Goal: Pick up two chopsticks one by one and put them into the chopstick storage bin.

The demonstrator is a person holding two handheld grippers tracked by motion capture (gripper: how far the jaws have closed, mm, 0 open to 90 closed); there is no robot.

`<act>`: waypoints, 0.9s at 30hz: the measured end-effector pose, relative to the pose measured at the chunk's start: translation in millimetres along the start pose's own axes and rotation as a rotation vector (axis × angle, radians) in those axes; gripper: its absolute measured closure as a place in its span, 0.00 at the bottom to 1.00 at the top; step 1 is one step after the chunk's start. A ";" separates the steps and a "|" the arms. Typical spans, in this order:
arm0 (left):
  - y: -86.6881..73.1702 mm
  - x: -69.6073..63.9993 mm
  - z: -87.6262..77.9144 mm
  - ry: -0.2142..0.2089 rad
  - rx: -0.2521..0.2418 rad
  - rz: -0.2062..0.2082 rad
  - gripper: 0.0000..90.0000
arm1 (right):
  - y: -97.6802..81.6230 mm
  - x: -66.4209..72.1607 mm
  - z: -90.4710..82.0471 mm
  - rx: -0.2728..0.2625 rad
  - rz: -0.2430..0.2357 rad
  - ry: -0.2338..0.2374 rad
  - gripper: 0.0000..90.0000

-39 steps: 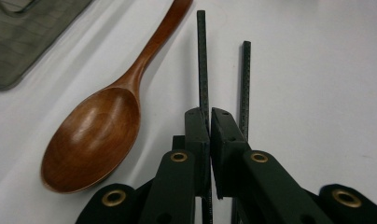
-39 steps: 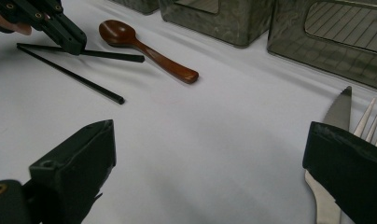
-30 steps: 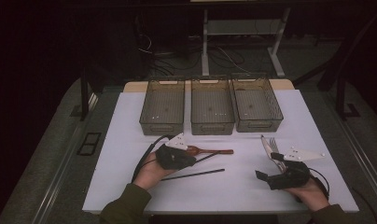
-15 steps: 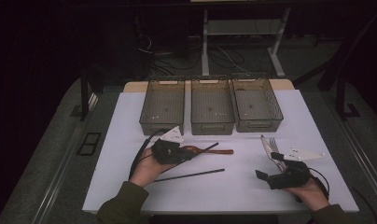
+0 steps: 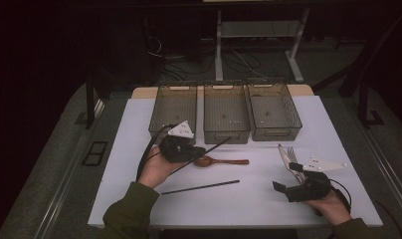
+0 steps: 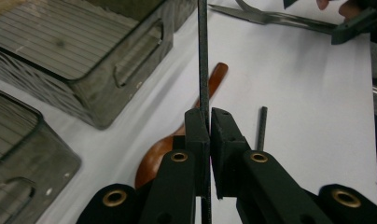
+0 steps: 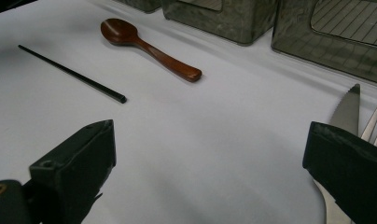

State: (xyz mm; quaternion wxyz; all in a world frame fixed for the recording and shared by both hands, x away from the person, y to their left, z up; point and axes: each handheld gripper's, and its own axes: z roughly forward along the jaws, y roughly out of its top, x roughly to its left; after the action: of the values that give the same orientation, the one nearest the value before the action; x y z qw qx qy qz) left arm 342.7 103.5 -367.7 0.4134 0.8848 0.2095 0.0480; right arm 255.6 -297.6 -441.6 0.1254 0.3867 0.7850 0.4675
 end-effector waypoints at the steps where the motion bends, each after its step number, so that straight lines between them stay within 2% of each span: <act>1: 2.0 1.7 -0.7 0.003 0.000 -0.008 0.95 | 0.0 0.0 0.0 0.000 0.000 0.000 0.02; 3: 8.4 7.9 -3.3 0.017 -0.002 -0.029 0.95 | 0.0 0.0 -0.1 0.000 0.003 0.000 0.02; 4: 8.4 7.9 -3.3 0.017 -0.002 -0.029 0.95 | 0.1 -0.9 0.2 -0.007 -0.008 -0.003 0.02; 7: 16.0 15.5 -7.3 0.026 -0.009 -0.043 0.95 | -0.1 0.5 -0.4 0.003 0.009 0.003 0.02; 9: 21.5 20.7 -10.2 0.040 -0.010 -0.049 0.95 | 0.0 -0.2 -0.3 -0.003 0.003 0.002 0.02; 12: 32.6 32.2 -16.2 0.066 -0.011 -0.052 0.95 | 0.1 -0.3 -0.5 -0.003 0.003 0.002 0.02; 21: 48.1 53.7 -22.0 0.095 -0.027 -0.080 0.95 | 0.1 -0.4 -1.0 -0.002 0.000 0.003 0.02; 27: 60.9 73.2 -25.8 0.140 -0.042 -0.084 0.95 | 0.1 -0.4 -1.0 -0.005 0.004 0.002 0.02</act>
State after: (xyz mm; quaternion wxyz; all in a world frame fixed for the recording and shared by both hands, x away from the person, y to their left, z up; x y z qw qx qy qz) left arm 422.6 117.1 -311.5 0.4179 0.8609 0.2738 0.0967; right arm 255.3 -298.5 -441.1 0.1244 0.3875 0.7833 0.4699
